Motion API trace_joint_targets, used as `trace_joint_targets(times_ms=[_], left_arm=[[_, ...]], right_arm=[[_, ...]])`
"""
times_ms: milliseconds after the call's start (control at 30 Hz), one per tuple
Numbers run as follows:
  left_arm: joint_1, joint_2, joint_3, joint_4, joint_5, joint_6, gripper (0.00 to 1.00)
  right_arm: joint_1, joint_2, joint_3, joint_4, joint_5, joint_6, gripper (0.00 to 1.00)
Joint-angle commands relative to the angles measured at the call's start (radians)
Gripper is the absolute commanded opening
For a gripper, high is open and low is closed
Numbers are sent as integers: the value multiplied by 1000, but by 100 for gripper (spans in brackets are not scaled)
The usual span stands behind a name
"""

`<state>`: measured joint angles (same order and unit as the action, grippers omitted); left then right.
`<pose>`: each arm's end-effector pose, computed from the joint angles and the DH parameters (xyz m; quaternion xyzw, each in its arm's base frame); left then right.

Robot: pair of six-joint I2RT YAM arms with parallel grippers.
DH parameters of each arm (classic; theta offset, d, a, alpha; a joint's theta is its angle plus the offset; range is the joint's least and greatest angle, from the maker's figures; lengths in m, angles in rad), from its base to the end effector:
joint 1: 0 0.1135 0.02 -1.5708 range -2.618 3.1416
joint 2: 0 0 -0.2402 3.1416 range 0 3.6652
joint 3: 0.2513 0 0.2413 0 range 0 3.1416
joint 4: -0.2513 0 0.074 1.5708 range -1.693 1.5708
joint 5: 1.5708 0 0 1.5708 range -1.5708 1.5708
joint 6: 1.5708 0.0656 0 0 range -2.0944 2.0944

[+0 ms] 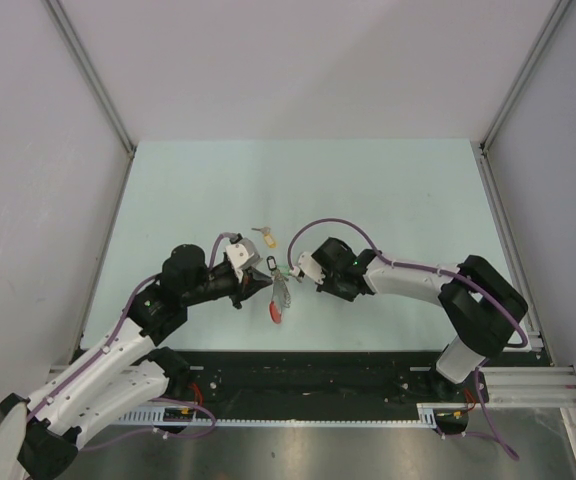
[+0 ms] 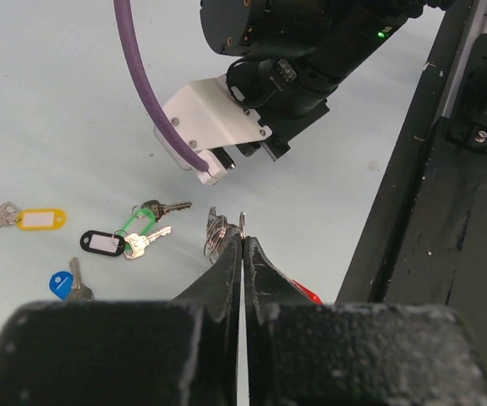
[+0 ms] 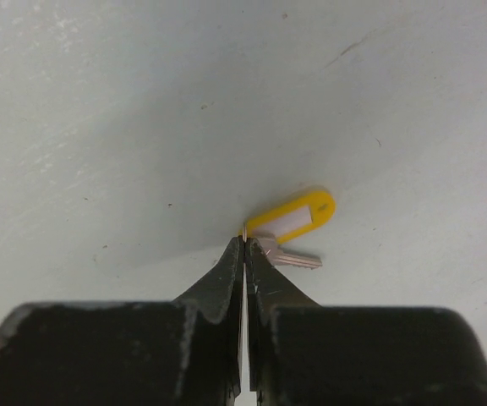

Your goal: Put the keys on the keyring

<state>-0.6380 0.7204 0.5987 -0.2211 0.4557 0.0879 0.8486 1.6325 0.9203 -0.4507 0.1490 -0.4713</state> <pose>0.1466 -0.1446 0.2585 0.4044 0.6981 -0.3301 0.4900 0.2096 0.2232 0.1184 -0.5868 0.7807 -0.0337 0.2121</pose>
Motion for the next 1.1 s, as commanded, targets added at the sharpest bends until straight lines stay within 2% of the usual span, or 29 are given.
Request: trace_joint_targets(times_ms=[0, 233, 433, 600, 767, 1067], left_arm=[[8, -1, 29, 23, 28, 15, 0], [8, 13, 29, 31, 44, 48, 0], [8, 33, 41, 14, 86, 199, 0], [8, 50, 42, 98, 182, 223, 0], [8, 91, 55, 158, 241, 326, 0], [8, 220, 75, 218, 310, 409, 1]], right_arm=[[-8, -57, 32, -6, -23, 16, 0], [-39, -209, 28, 52, -118, 71, 0], [-91, -327, -41, 177, -296, 91, 0], [-144, -428, -96, 295, -452, 94, 0], [-207, -471, -113, 348, -623, 95, 0], [-221, -585, -178, 408, -713, 118, 0]])
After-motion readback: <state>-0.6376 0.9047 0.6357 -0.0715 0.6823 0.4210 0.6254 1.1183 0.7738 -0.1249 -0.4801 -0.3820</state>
